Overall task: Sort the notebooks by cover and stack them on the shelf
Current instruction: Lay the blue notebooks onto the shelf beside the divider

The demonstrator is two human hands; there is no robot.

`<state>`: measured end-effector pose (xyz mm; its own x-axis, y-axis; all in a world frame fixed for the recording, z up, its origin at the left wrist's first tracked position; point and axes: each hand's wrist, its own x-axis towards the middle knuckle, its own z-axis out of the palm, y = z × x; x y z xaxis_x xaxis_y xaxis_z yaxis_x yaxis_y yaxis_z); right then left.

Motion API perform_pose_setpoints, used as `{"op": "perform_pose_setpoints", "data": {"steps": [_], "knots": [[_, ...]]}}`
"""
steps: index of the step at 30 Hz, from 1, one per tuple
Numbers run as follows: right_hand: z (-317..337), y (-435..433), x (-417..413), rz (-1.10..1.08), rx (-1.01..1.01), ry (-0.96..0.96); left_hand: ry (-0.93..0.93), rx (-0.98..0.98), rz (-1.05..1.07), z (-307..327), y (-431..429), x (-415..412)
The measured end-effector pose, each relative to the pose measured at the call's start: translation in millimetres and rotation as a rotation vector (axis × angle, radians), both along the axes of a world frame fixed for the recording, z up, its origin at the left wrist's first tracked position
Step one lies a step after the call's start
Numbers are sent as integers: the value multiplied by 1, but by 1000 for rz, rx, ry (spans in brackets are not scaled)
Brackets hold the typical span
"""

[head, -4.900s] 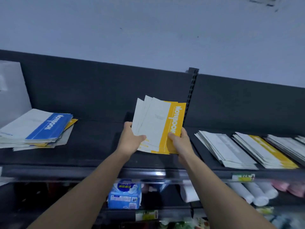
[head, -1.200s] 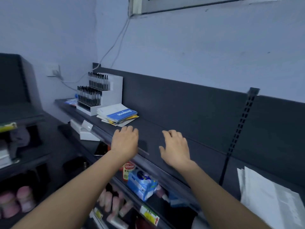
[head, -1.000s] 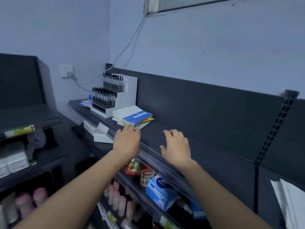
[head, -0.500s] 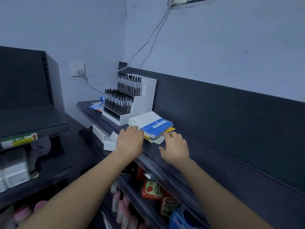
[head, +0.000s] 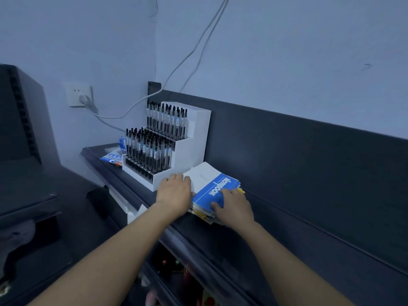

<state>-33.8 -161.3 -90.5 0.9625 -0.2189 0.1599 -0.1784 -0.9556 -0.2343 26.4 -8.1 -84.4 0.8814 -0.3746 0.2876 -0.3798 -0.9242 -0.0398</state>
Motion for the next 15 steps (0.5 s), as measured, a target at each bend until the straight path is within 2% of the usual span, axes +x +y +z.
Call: {"op": "perform_pose_setpoints", "data": {"steps": [4,9,12,15], "knots": [[-8,-1,14,-101,177,-5,88,-20,6,-5,-4,22],[-12,-3,31,-286,617,-111,-4,-33,-69,-6,-15,23],[-15,-5,31,-440,856,-183,37,-57,-144,-12,-17,23],[-20,-2,27,-537,1074,-210,52,-57,-133,-15,-12,26]]}}
